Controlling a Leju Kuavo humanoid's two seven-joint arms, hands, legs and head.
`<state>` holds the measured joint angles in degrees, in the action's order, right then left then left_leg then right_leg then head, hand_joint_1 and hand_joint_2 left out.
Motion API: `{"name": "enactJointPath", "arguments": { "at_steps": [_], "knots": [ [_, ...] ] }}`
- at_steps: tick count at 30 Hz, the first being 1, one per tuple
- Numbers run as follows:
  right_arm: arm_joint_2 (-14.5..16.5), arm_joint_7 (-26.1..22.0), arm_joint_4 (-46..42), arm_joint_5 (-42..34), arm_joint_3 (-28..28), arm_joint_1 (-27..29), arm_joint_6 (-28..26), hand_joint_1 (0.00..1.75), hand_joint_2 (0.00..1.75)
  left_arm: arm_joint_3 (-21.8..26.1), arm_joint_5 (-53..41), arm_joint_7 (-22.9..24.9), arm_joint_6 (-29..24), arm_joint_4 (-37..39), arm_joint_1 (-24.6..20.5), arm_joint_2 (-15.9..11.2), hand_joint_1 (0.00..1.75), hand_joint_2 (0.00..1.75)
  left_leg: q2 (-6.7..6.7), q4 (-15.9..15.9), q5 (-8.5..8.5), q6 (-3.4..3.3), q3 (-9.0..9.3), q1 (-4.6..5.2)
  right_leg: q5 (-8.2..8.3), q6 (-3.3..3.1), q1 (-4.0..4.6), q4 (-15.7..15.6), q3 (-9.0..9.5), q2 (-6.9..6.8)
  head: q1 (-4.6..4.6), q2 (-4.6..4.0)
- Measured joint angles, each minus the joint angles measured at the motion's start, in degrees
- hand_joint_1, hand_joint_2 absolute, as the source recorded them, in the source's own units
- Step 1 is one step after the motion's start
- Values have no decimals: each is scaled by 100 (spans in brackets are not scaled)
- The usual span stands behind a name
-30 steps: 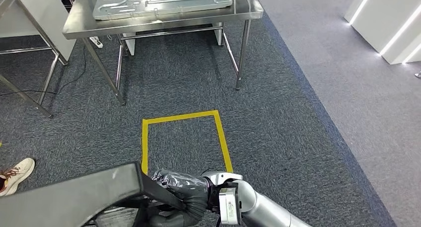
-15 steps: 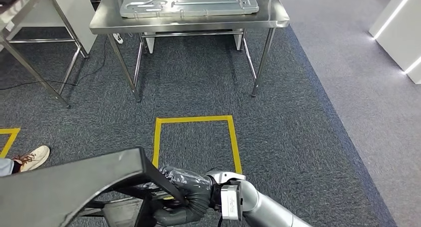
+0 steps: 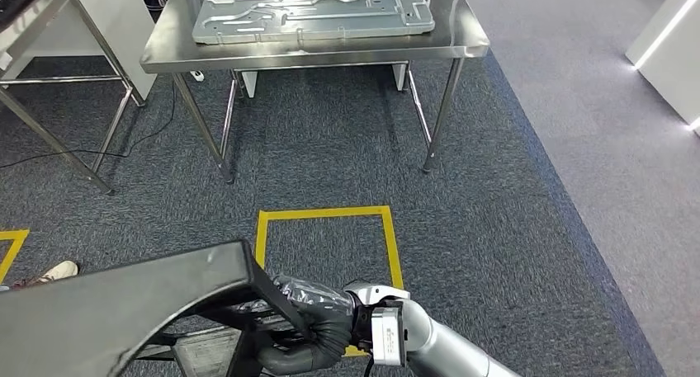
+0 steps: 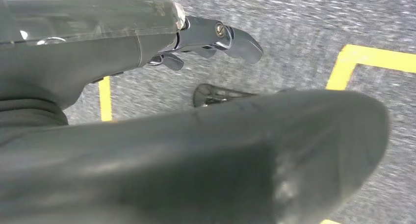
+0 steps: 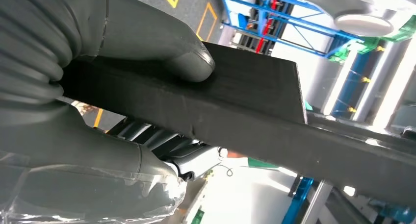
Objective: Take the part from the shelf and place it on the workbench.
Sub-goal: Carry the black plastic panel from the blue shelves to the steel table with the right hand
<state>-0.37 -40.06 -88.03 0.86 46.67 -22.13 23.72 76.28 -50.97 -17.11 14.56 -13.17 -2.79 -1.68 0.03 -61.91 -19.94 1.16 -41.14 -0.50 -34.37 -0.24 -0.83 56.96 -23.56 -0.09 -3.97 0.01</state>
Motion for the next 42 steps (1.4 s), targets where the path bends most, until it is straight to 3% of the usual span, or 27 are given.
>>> {"name": "enactJointPath", "arguments": {
  "at_steps": [2,4,6,7,8,10,11,12,13,15,16,17,19,21,23,25,26,27,29,30,33,35,37,40,41,42],
  "knots": [
    [1,2,4,-13,-6,-9,-3,161,175,14,-1,4,-13,1,-11,-1,0,0,9,106,-164,-113,111,46,-54,89,11,-31,82,2,1,0],
    [12,8,-2,-84,-14,-32,38,161,175,18,-13,4,-18,1,-27,-5,0,0,1,176,-293,-216,239,39,92,160,12,237,9,4,8,-1],
    [18,19,0,-216,-19,-49,125,161,175,20,-31,2,-19,1,-39,-5,0,0,6,258,-394,-281,430,18,298,193,10,943,-397,9,26,0],
    [18,32,11,-283,-21,-51,167,161,175,21,-40,1,-18,1,-41,-5,0,0,14,300,-450,-302,535,14,264,196,10,1320,-688,8,38,0],
    [17,46,25,-343,-24,-52,197,161,175,21,-44,1,-19,1,-45,-5,0,0,22,325,-507,-319,629,17,120,198,12,1610,-977,9,45,1],
    [17,80,62,-419,-38,-50,229,161,175,22,-48,2,-20,1,-49,-5,0,0,44,344,-635,-338,810,34,-295,187,19,1837,-1432,9,50,0],
    [17,90,78,-437,-49,-50,234,161,175,22,-49,2,-20,1,-49,-4,0,0,62,345,-703,-343,900,46,-374,168,32,1760,-1553,7,51,0],
    [17,96,92,-448,-62,-50,236,161,175,22,-50,-1,-20,1,-49,-4,0,0,88,346,-774,-345,997,62,-285,127,54,1557,-1610,-6,52,-1],
    [17,98,102,-456,-76,-50,234,161,175,22,-52,-8,-21,1,-48,-2,0,0,122,351,-843,-345,1089,79,-16,61,92,1253,-1606,-52,53,-1],
    [17,99,116,-455,-103,-51,204,161,175,22,-58,-37,-27,2,-37,27,0,0,181,351,-979,-321,1239,120,730,-100,200,601,-1550,-212,52,-1],
    [17,103,121,-430,-115,-51,167,161,175,23,-62,-53,-34,2,-36,41,0,0,214,363,-1040,-299,1280,136,986,-150,233,405,-1522,-261,50,-1],
    [16,107,126,-389,-127,-52,122,161,175,24,-64,-69,-41,2,-35,52,0,0,241,352,-1070,-271,1318,148,1121,-171,250,296,-1506,-261,49,-1],
    [17,118,128,-300,-144,-55,42,161,175,26,-65,-93,-50,1,-49,48,0,0,279,281,-1048,-209,1337,153,1144,-177,215,219,-1428,-170,48,0],
    [19,123,136,-262,-151,-60,13,161,175,26,-66,-113,-49,1,-53,47,0,0,195,-64,-1048,-148,1194,136,1130,-216,176,147,-1319,-121,44,0],
    [26,120,151,-251,-151,-63,9,161,175,28,-66,-131,-50,1,-46,50,0,0,81,-670,-1301,-85,834,86,1077,-243,154,121,-1238,-83,37,-1],
    [34,113,170,-246,-151,-60,11,161,175,33,-66,-146,-53,1,-29,49,0,0,48,-1128,-1608,-22,467,29,1014,-240,145,125,-1185,-30,34,-1],
    [35,112,180,-246,-151,-58,12,161,175,35,-66,-150,-53,1,-20,49,0,0,48,-1143,-1619,3,378,7,982,-230,138,131,-1155,-6,34,-1],
    [35,111,186,-246,-151,-57,12,161,175,37,-66,-156,-49,1,-13,48,0,0,49,-965,-1474,21,381,-10,942,-214,127,140,-1118,16,34,-1],
    [35,110,190,-246,-151,-56,13,161,175,38,-66,-174,-26,1,-8,46,0,0,49,-248,-938,23,590,-26,859,-168,102,158,-1032,41,36,-1],
    [35,110,192,-246,-151,-56,13,161,175,39,-65,-184,-13,1,-10,45,0,0,53,63,-812,5,685,-16,823,-137,96,164,-996,51,37,-1],
    [36,107,199,-246,-151,-52,2,161,175,42,-64,-201,7,-1,-7,38,0,0,55,336,-888,-133,772,25,793,-11,99,201,-938,59,39,-1],
    [37,105,200,-247,-152,-49,-4,161,175,43,-65,-207,13,-1,8,34,0,0,48,382,-773,-233,879,5,759,73,100,324,-919,50,44,-1],
    [37,104,201,-248,-152,-57,-4,161,175,43,-64,-209,15,-1,7,34,0,0,49,390,-742,-291,986,-9,539,128,88,690,-1079,42,47,-1],
    [37,104,202,-246,-151,-43,-4,161,175,46,-57,-210,15,-1,-2,34,0,0,45,386,-812,-305,1045,-6,134,165,64,1601,-1688,38,49,-1],
    [37,104,202,-246,-151,-34,-4,161,175,49,-52,-210,15,-1,3,34,0,0,41,385,-848,-298,1075,-6,139,168,56,1714,-1825,37,49,-1],
    [37,104,202,-246,-151,-28,-3,161,175,51,-46,-210,15,-1,10,34,0,0,36,385,-890,-287,1123,-6,255,165,51,1629,-1859,35,49,-1]
  ]
}}
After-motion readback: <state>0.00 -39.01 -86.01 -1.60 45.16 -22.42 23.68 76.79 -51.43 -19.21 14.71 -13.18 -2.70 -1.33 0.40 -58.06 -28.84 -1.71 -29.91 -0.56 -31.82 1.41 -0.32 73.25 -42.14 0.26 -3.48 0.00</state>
